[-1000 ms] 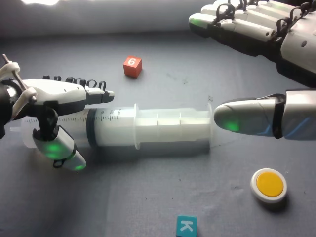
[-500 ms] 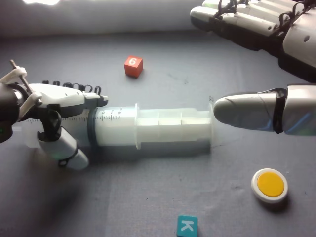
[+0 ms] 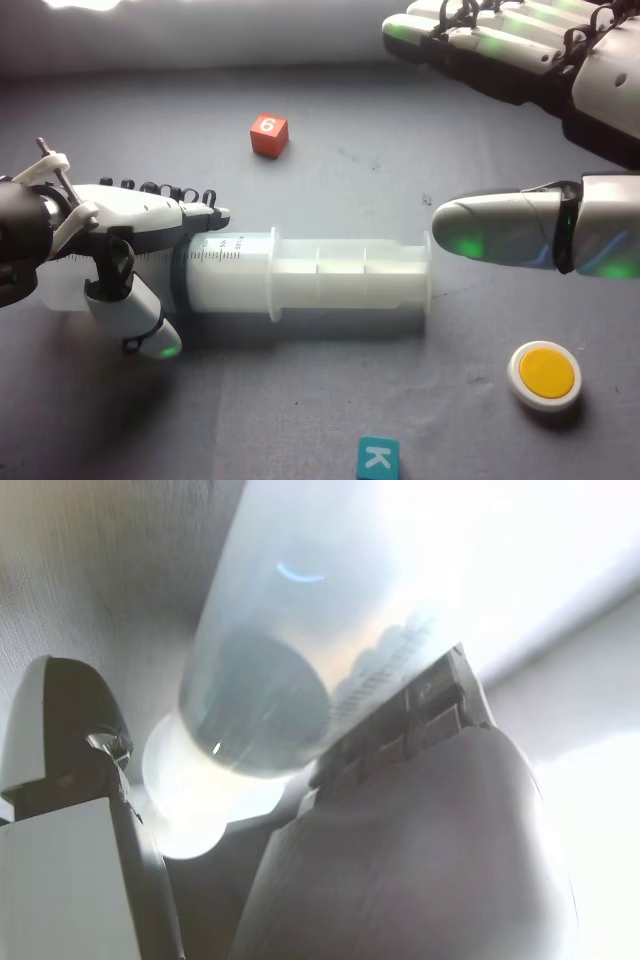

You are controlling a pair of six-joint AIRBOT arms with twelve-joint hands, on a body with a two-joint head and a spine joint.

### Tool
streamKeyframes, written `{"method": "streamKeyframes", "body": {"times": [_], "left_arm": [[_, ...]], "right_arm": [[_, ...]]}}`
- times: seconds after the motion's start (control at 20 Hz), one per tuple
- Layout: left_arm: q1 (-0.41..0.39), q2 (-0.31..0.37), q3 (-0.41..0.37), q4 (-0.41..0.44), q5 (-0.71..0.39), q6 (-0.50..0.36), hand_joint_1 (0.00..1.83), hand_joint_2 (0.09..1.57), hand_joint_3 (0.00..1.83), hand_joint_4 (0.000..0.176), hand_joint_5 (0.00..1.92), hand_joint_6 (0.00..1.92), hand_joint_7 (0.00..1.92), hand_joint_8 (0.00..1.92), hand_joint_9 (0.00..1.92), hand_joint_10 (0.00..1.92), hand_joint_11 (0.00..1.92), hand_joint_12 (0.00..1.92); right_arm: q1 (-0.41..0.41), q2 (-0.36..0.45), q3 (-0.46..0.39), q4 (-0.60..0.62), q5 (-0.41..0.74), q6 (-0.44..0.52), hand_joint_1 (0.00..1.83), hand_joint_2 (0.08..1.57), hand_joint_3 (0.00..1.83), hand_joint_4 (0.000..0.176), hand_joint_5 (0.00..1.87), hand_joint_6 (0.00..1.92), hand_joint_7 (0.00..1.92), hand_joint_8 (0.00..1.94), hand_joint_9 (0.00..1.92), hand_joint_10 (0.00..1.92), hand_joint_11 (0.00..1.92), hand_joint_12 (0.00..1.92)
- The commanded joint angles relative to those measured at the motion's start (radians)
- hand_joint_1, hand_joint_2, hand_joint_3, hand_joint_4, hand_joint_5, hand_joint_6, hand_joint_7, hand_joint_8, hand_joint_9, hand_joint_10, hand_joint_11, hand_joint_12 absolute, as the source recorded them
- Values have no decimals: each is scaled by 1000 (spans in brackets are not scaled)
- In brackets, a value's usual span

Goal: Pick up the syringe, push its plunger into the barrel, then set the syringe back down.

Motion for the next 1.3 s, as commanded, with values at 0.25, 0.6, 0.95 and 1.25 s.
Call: {"method": "streamKeyframes", "body": {"times": [0.25,0.6,0.95,1.25], "left_arm": [[8,-8,9,14,-36,2,1045,943,14,0,83,10,111,13,105,17,0,523],[14,-9,9,14,-41,2,1141,1089,1,0,724,109,904,78,859,257,370,1245],[9,-9,8,14,-46,2,1264,1103,0,0,993,800,1041,1137,927,1235,706,1597],[-29,10,11,-12,-42,2,1237,1140,1,0,886,1001,987,1189,908,1144,703,1432]], "right_arm": [[5,3,-4,1,136,8,20,1099,0,0,71,8,38,6,18,4,0,0],[3,3,-5,-5,148,14,0,1103,1,0,63,0,33,0,22,1,0,0],[1,3,-5,-6,150,14,31,1104,0,0,60,0,13,0,14,0,15,7],[-2,3,-5,-6,152,7,2,1110,2,0,45,5,5,2,6,2,6,3]]}}
